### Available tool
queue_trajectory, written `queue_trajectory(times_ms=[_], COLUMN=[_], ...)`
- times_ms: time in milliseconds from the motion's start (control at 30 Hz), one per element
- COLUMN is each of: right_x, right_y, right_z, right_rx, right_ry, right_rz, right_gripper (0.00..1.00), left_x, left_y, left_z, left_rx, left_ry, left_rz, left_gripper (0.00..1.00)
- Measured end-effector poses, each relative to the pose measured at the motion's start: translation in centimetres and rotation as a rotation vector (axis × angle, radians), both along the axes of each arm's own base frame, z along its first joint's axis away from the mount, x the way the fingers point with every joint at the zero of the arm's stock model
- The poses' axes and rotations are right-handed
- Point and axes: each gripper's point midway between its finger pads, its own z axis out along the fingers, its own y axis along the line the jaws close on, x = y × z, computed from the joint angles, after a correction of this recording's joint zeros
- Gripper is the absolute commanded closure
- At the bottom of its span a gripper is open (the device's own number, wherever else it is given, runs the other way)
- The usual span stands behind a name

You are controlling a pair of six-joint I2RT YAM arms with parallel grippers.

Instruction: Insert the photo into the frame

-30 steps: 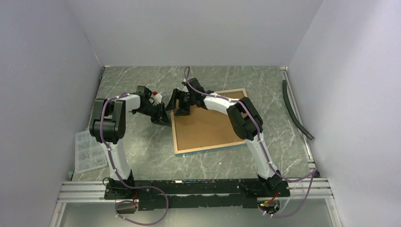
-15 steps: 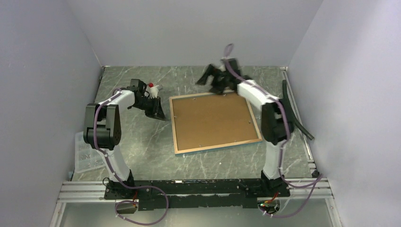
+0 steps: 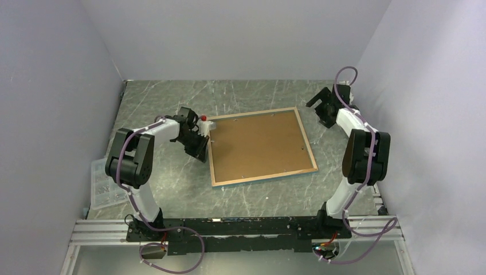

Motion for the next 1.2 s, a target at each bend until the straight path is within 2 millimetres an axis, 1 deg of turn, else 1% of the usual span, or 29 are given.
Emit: queue_trajectory(times_ms=[67, 167, 267, 367, 467, 567, 667, 700, 767, 867, 933, 967, 1000, 1033, 1100, 1133, 1200], right_x=[0.1, 0.4, 0.2, 1.2, 1.8, 3.3, 5.6, 6.9, 8.5, 10.9, 11.6, 11.5, 11.2, 11.1, 10.6, 10.2, 9.5], right_y=[0.2, 1.2, 2.7, 3.9, 5.8, 7.2, 9.0, 10.3, 12.5, 16.6, 19.3, 20.2, 20.7, 20.8, 20.8, 20.5, 18.9], right_z=[-1.4, -4.2, -6.8, -6.1, -6.4, -6.2, -6.1, -5.9, -5.8, -5.4, -5.1, -4.9, -4.9, -4.4, -3.8, -3.4, -2.4], right_rx=[0.014, 0.06, 0.121, 0.158, 0.187, 0.187, 0.18, 0.175, 0.169, 0.145, 0.129, 0.124, 0.124, 0.123, 0.126, 0.128, 0.126], right_ry=[0.028, 0.078, 0.128, 0.089, 0.088, 0.065, 0.039, 0.021, -0.008, -0.052, -0.075, -0.078, -0.073, -0.074, -0.062, -0.05, -0.031], right_rz=[0.01, 0.042, 0.074, 0.107, 0.152, 0.188, 0.232, 0.261, 0.309, 0.402, 0.459, 0.477, 0.487, 0.491, 0.492, 0.486, 0.459], right_gripper=[0.0, 0.0, 0.0, 0.0, 0.0, 0.0, 0.0, 0.0, 0.0, 0.0, 0.0, 0.0, 0.0, 0.0, 0.0, 0.0, 0.0], left_x=[-0.3, -0.7, -1.1, -1.6, -2.1, -2.8, -3.7, -4.2, -5.6, -8.3, -10.0, -10.7, -11.4, -11.6, -11.5, -11.0, -9.8], left_y=[0.0, 0.1, -0.3, -1.0, -1.9, -2.3, -2.8, -3.0, -3.8, -5.1, -5.9, -6.2, -6.6, -7.0, -7.5, -7.7, -7.5], left_z=[-0.1, -0.2, -0.2, -0.2, -0.2, -0.3, -0.3, -0.3, -0.4, -0.2, 0.0, 0.3, 0.6, 1.0, 1.9, 2.5, 3.8], left_rx=[0.014, 0.04, 0.062, 0.075, 0.08, 0.095, 0.101, 0.103, 0.1, 0.081, 0.056, 0.041, 0.023, 0.003, -0.042, -0.071, -0.121], left_ry=[-0.005, -0.022, -0.039, -0.052, -0.058, -0.052, -0.038, -0.025, 0.013, 0.12, 0.19, 0.223, 0.251, 0.259, 0.252, 0.235, 0.209], left_rz=[-0.011, -0.032, -0.066, -0.106, -0.147, -0.172, -0.202, -0.216, -0.258, -0.324, -0.364, -0.384, -0.406, -0.427, -0.462, -0.479, -0.491], left_gripper=[0.81, 0.82, 0.83, 0.83, 0.83, 0.83, 0.82, 0.82, 0.8, 0.76, 0.72, 0.7, 0.68, 0.66, 0.62, 0.61, 0.6])
